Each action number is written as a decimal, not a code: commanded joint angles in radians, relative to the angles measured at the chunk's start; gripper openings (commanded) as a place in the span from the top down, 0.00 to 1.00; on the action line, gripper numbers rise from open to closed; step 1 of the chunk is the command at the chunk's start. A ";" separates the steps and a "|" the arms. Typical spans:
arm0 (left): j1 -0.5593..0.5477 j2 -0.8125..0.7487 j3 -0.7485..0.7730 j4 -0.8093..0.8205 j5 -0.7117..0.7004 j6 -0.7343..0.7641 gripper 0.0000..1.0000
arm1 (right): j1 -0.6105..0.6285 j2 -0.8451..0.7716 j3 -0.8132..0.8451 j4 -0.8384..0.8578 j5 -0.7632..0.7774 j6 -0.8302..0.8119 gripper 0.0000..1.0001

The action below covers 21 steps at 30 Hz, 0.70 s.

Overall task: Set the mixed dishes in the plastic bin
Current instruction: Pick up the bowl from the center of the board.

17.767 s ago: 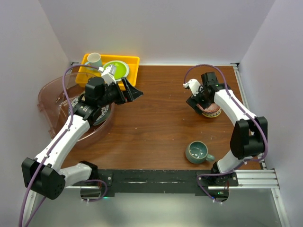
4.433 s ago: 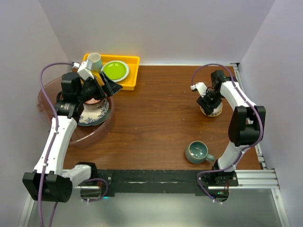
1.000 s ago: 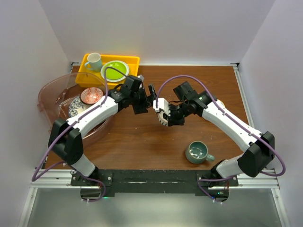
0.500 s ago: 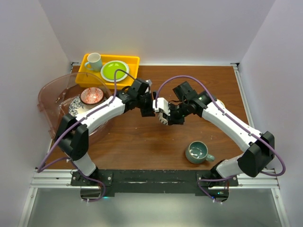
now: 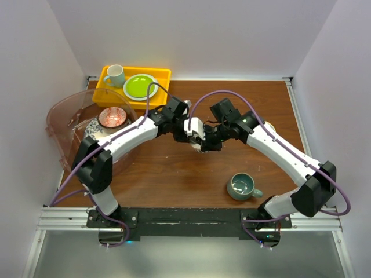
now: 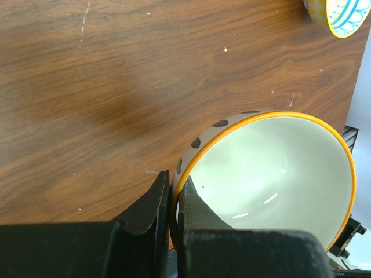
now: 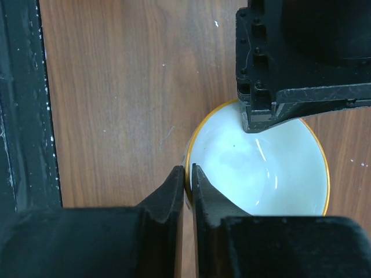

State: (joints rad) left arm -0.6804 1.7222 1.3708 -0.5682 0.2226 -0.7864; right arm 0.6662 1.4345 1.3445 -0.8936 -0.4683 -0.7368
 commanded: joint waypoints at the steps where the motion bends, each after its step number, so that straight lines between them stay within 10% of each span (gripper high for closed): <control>1: 0.013 -0.065 0.047 0.024 0.017 -0.004 1.00 | -0.013 -0.020 0.027 0.002 -0.024 0.037 0.84; 13: 0.059 -0.150 0.045 -0.010 -0.032 0.032 1.00 | -0.031 -0.009 0.175 -0.080 -0.058 0.051 0.32; 21: 0.133 -0.231 0.031 -0.039 -0.032 0.079 1.00 | -0.167 -0.002 0.310 -0.142 -0.120 0.039 0.14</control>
State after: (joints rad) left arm -0.5865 1.5799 1.3712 -0.6331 0.1772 -0.7399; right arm 0.5777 1.4345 1.5623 -0.9936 -0.5076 -0.6968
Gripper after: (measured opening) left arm 0.070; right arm 0.834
